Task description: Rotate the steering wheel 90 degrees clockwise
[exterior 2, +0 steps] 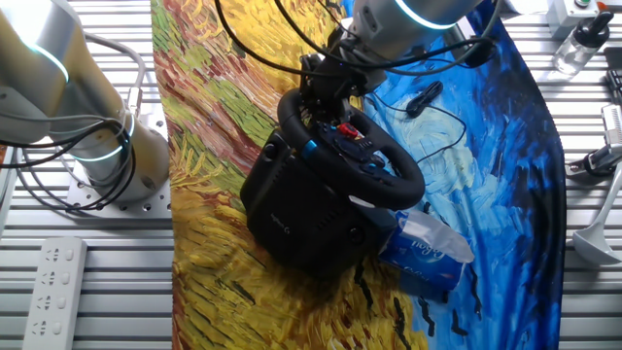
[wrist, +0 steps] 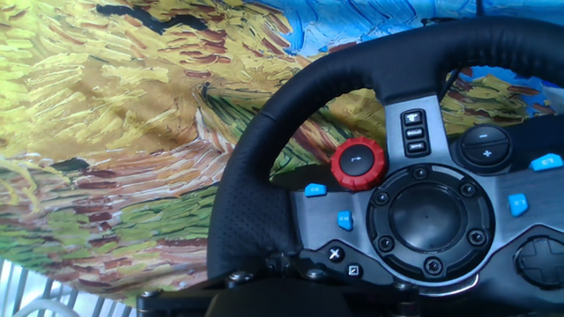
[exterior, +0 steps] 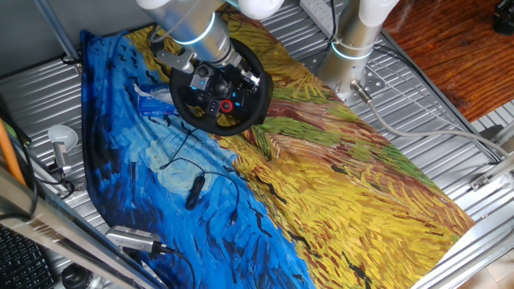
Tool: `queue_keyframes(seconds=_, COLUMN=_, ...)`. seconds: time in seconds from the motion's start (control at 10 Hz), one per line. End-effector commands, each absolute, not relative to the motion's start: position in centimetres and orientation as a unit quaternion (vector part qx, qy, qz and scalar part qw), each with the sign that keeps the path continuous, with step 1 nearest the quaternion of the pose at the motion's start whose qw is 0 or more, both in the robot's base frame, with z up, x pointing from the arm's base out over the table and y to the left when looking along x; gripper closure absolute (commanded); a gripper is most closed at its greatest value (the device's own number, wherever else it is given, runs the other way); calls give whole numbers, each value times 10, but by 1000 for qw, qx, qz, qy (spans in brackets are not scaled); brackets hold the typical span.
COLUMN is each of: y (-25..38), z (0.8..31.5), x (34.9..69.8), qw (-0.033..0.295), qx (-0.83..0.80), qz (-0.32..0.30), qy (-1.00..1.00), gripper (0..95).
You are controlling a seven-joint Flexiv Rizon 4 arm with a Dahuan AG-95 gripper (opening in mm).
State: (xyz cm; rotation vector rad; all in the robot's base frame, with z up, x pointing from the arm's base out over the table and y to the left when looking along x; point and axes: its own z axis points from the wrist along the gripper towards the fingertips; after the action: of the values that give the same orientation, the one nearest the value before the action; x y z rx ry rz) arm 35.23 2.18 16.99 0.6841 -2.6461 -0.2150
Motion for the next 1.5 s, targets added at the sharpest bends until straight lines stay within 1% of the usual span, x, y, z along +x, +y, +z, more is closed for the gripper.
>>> queue_keyframes(seconds=0.1, y=22, z=170, x=353, qw=197, qx=243, qz=-76, qy=-947, gripper=950)
queue_keyframes(seconds=0.3, y=22, z=170, x=353, qw=199, qx=244, qz=-77, qy=-946, gripper=950)
queue_keyframes(seconds=0.6, y=22, z=177, x=351, qw=214, qx=249, qz=-72, qy=-942, gripper=950)
queue_keyframes(seconds=0.8, y=23, z=182, x=350, qw=217, qx=247, qz=-75, qy=-942, gripper=950)
queue_keyframes(seconds=1.1, y=23, z=193, x=351, qw=214, qx=241, qz=-71, qy=-944, gripper=950)
queue_keyframes(seconds=1.4, y=25, z=199, x=364, qw=208, qx=234, qz=-66, qy=-948, gripper=950)
queue_keyframes(seconds=1.5, y=24, z=196, x=365, qw=198, qx=238, qz=-64, qy=-949, gripper=950)
